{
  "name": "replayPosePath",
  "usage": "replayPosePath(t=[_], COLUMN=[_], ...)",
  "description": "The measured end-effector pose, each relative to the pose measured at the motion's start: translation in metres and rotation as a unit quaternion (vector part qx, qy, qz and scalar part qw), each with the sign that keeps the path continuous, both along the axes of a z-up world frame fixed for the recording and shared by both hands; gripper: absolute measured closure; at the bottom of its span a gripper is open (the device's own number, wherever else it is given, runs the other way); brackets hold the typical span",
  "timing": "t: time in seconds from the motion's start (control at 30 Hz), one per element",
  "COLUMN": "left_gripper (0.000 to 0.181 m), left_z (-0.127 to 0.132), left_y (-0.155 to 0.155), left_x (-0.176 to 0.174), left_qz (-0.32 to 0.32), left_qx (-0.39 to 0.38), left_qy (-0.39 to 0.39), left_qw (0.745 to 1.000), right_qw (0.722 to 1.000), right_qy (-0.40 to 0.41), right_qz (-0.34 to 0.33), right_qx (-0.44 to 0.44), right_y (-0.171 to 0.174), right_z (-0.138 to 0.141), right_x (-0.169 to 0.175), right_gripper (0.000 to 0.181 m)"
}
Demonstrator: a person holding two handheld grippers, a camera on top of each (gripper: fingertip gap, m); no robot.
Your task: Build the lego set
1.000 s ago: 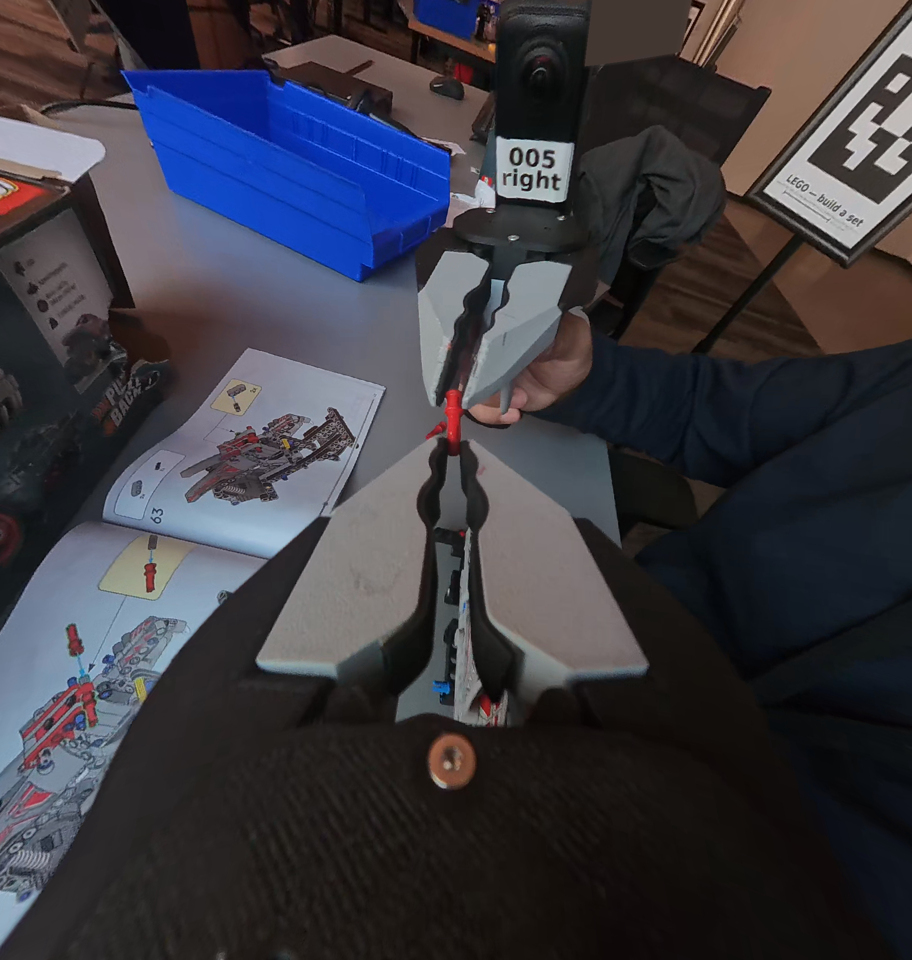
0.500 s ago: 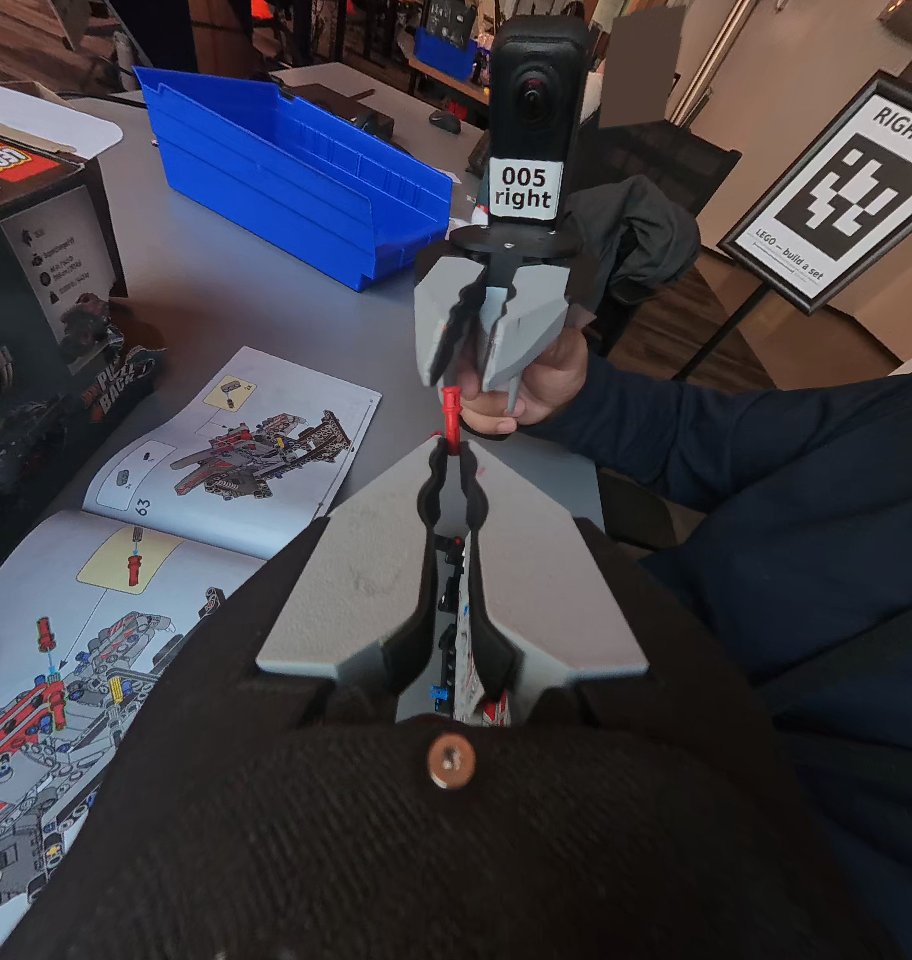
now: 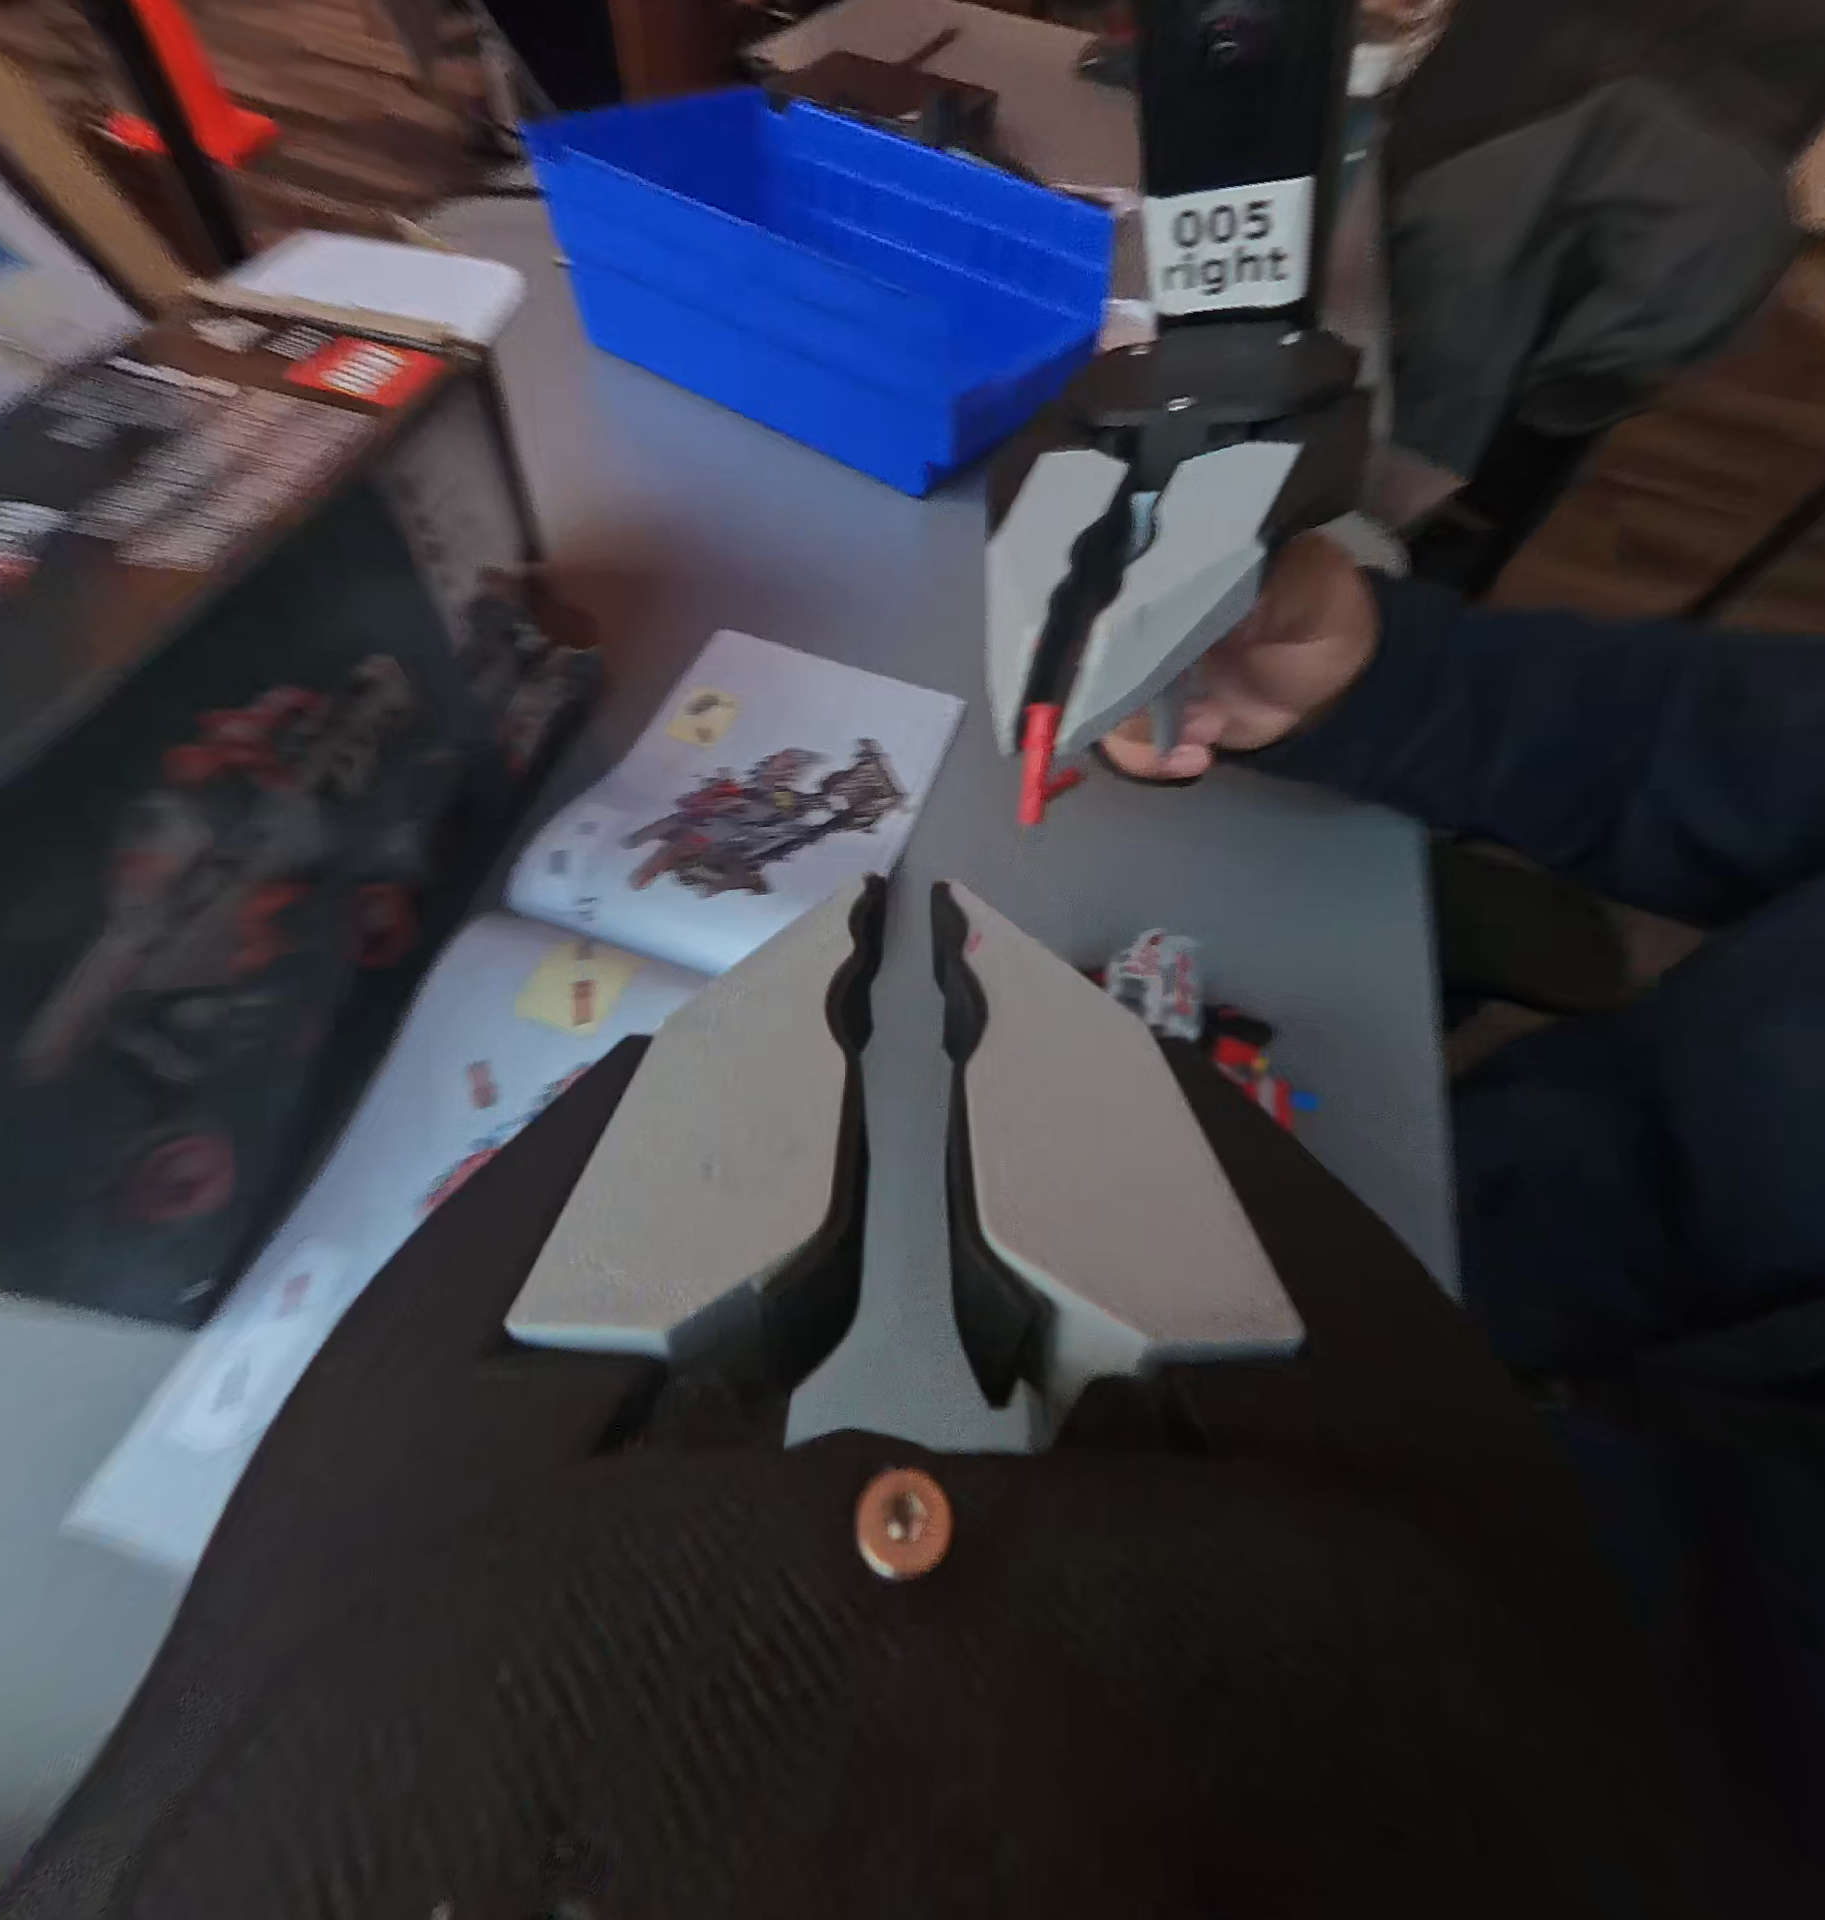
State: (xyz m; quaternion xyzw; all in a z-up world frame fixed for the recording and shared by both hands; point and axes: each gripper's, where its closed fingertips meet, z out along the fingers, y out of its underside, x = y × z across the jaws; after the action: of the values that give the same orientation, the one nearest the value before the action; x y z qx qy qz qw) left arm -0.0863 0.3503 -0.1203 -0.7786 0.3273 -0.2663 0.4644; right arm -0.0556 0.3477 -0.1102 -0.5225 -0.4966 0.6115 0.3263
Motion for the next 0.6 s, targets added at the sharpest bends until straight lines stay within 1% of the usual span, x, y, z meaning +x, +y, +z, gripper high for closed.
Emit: replayPosePath(t=[0.03,0.1,0.17,0.23,0.27,0.3,0.37,0.47,0.53,0.6], left_gripper=[0.177,0.178,0.172,0.163,0.157,0.154,0.151,0.148,0.148,0.143], left_z=[0.007,0.015,0.013,0.005,0.002,-0.002,-0.007,-0.022,-0.034,-0.042], left_y=[-0.001,-0.008,-0.013,-0.018,-0.020,-0.023,-0.029,-0.036,-0.036,-0.039], left_x=[-0.015,-0.035,-0.051,-0.059,-0.061,-0.062,-0.059,-0.053,-0.050,-0.044], left_qz=[0.021,0.043,0.068,0.076,0.079,0.079,0.064,0.037,0.026,0.011], left_qx=[0.027,0.049,0.051,0.046,0.045,0.045,0.047,0.031,0.018,-0.002], left_qy=[0.020,0.036,0.050,0.062,0.065,0.065,0.050,0.041,0.036,0.032], left_qw=[0.999,0.997,0.995,0.994,0.994,0.994,0.996,0.998,0.999,0.999], right_qw=[1.000,1.000,0.999,0.997,0.995,0.994,0.992,0.988,0.985,0.981], right_qy=[0.002,-0.005,-0.023,-0.047,-0.058,-0.069,-0.088,-0.113,-0.119,-0.119], right_qz=[0.004,0.008,0.014,0.033,0.041,0.046,0.052,0.062,0.077,0.089], right_qx=[-0.009,-0.023,-0.035,-0.053,-0.063,-0.072,-0.080,-0.085,-0.100,-0.124], right_y=[0.002,0.007,0.013,0.014,0.015,0.016,0.020,0.024,0.022,0.020], right_z=[0.001,0.000,-0.006,-0.013,-0.017,-0.021,-0.029,-0.041,-0.047,-0.050], right_x=[0.002,0.006,0.006,0.004,0.003,0.002,0.000,-0.001,-0.002,-0.003], right_gripper=[0.177,0.178,0.178,0.178,0.177,0.177,0.177,0.177,0.177,0.177])
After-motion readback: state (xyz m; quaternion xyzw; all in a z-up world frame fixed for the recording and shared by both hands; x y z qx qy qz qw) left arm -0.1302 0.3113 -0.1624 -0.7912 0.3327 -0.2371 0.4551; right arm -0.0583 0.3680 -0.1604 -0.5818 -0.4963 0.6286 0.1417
